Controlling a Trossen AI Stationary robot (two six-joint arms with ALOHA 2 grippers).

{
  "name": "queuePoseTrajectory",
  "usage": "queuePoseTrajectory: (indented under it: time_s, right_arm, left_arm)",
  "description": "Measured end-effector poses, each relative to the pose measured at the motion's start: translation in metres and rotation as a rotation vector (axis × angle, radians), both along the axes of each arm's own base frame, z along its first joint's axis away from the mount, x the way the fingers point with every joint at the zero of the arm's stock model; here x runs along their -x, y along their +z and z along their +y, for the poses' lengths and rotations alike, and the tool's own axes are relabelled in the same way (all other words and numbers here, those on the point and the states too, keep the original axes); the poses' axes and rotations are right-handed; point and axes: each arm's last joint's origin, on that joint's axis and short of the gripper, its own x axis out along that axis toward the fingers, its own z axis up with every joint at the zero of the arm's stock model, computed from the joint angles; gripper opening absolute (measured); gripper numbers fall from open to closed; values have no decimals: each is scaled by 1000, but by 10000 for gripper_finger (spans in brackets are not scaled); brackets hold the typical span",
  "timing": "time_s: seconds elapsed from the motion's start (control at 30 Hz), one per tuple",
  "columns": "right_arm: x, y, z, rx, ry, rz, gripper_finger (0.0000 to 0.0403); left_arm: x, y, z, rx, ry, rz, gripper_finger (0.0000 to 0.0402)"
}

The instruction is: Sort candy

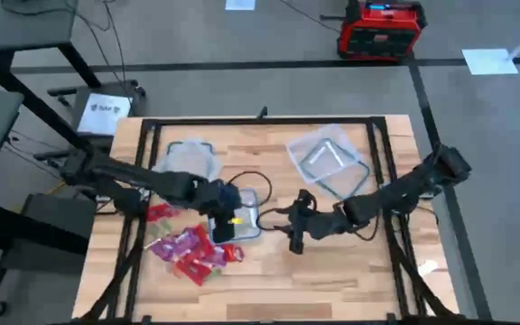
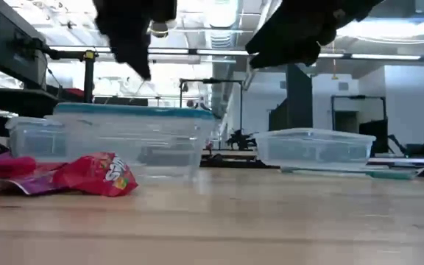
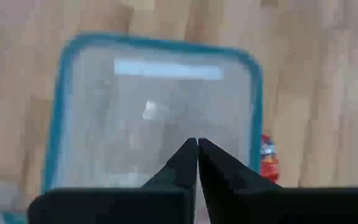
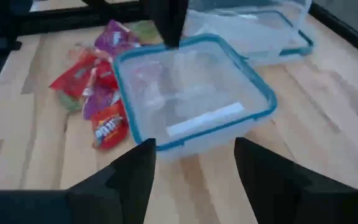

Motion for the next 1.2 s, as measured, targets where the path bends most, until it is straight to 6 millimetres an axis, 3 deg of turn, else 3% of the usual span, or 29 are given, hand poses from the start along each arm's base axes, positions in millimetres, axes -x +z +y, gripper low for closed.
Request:
queuePoseTrajectory:
  time_s: [0.07,0.23,0.53,0.73,0.87,1.0,1.13,1.2]
  right_arm:
    - [0,0,1,11,12,4,205]
    - [1,-2,0,16,10,14,205]
    - [18,-36,-2,-45,-3,-6,205]
    - [31,-58,-4,-133,93,14,205]
    - [31,-55,1,-99,163,-44,205]
    - [26,-43,6,15,242,-101,205]
    - [25,-43,6,45,254,-90,205]
    - [25,-45,3,31,234,-73,205]
  left_arm:
    - [-1,-17,0,9,27,-74,0]
    - [-11,-29,0,29,57,-398,0]
    - [-15,-91,-2,-5,25,-411,0]
    - [-32,-109,-12,5,-260,-468,0]
    - [-45,-102,-10,-26,-409,-500,0]
    - [-54,-69,-9,-36,-451,-536,0]
    - [-55,-22,-15,82,-244,-548,0]
    - [-50,-11,-21,126,-75,-542,0]
